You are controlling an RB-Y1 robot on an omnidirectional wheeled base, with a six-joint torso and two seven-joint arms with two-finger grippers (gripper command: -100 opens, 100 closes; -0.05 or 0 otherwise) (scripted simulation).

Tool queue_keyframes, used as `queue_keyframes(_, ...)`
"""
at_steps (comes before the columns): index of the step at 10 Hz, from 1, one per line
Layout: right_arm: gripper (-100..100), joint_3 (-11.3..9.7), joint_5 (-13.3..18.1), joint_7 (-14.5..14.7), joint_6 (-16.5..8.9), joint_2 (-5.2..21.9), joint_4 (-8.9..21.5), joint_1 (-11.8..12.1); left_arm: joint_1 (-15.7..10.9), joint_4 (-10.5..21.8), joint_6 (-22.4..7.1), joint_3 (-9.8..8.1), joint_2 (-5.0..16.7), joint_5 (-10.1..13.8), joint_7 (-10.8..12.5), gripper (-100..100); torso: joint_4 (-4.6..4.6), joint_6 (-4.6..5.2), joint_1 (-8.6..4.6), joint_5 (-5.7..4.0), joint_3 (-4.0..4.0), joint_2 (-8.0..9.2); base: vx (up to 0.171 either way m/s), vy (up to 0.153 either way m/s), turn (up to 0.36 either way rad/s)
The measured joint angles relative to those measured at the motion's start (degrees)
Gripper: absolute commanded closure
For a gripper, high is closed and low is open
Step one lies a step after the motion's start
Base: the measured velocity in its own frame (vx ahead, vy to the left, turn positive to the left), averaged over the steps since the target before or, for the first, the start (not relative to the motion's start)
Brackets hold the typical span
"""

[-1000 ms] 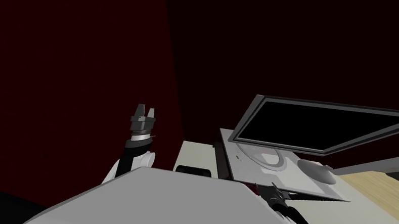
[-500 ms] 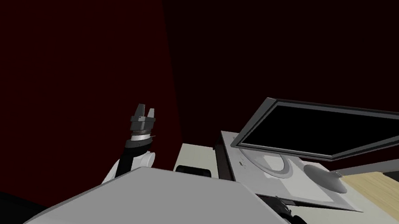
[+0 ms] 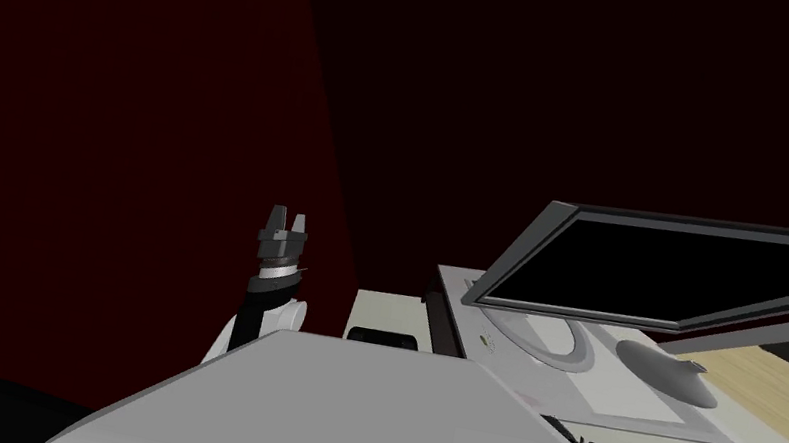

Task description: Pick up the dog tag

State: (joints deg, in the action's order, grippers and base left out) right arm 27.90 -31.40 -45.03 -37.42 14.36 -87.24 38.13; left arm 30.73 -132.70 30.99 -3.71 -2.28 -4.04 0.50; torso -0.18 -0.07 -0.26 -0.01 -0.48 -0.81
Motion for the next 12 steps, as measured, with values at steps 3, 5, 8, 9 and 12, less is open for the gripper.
queue_keyframes(3, -100, 0.8, -0.7, -1.6, -4.5, 0.2, 2.5, -0.9, 0.0, 0.0, 0.0, 0.00, 0.0, 0.0, 0.0, 0, 0.02, -0.01, -0.03, -0.01, 0.05, 0.10, 0.140, -0.018, -0.008)
queue_keyframes(5, -100, 1.4, -1.6, -2.5, -7.7, 0.4, 3.3, -0.7, 0.0, 0.0, 0.0, 0.00, 0.0, 0.0, 0.0, 0, 0.00, -0.01, 0.00, -0.01, 0.01, 0.04, 0.157, -0.014, -0.003)
queue_keyframes(8, -100, 2.0, -2.3, -4.0, -12.2, 0.9, 6.2, -2.2, 0.0, 0.0, 0.0, 0.00, 0.0, 0.0, 0.0, 0, 0.00, -0.01, -0.18, -0.04, 0.01, 0.02, 0.135, -0.047, 0.005)
queue_keyframes(9, -100, 2.2, -2.4, -4.4, -13.6, 0.9, 6.1, -2.1, 0.0, 0.0, 0.0, 0.00, 0.0, 0.0, 0.0, 0, 0.01, -0.01, -0.14, -0.03, 0.04, 0.10, 0.133, -0.048, 0.006)
queue_keyframes(12, -100, 2.9, -3.2, -6.1, -18.7, 0.8, 7.2, -2.4, 0.0, 0.0, 0.0, 0.00, 0.0, 0.0, 0.0, 0, -0.02, -0.01, -0.13, -0.04, -0.02, -0.01, 0.160, -0.053, 0.013)
